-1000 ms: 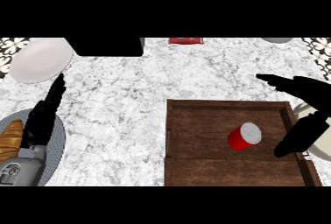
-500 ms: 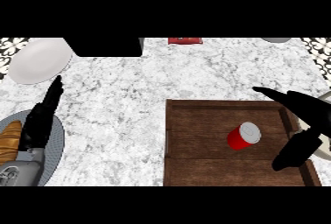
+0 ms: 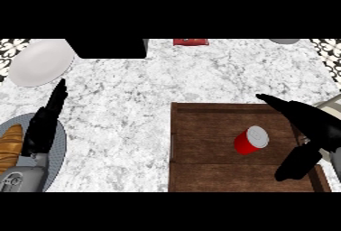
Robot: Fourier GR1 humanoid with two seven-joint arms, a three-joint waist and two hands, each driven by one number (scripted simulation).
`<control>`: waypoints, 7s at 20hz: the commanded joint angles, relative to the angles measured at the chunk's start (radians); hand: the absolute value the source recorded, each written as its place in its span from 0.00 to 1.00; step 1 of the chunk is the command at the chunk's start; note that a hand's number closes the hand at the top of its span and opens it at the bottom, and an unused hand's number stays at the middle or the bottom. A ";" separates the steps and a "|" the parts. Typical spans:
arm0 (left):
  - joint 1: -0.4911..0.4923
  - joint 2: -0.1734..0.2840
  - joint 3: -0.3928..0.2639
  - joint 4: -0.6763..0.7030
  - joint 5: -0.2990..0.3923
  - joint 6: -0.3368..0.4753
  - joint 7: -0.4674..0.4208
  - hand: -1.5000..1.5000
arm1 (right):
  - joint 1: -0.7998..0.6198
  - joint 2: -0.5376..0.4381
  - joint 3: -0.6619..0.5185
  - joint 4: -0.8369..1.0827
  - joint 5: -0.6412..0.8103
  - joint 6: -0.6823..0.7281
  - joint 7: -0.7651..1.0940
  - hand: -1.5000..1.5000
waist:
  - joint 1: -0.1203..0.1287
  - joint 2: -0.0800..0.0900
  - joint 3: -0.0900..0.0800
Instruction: Pick the can from the tray and place it in the tiered basket
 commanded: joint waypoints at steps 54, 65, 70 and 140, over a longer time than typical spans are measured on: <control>-0.032 -0.089 0.118 -0.031 -0.116 -0.103 0.056 0.50 | 0.191 0.520 0.044 -0.087 0.583 -0.129 -0.075 1.00 | -0.016 -0.005 0.001; 0.019 -0.084 0.122 -0.037 -0.110 -0.120 0.015 0.50 | 0.155 0.576 0.137 -0.435 1.003 -0.416 0.063 1.00 | -0.011 -0.005 -0.001; 0.017 -0.039 0.161 -0.088 -0.068 -0.169 0.042 0.50 | 0.068 0.536 0.091 -0.602 1.064 -0.277 0.157 1.00 | -0.004 -0.006 -0.001; -0.006 -0.128 0.143 -0.050 -0.167 -0.113 0.031 0.50 | -0.006 -0.113 -1.204 0.431 0.290 -0.124 -0.577 0.00 | -0.018 -0.003 0.001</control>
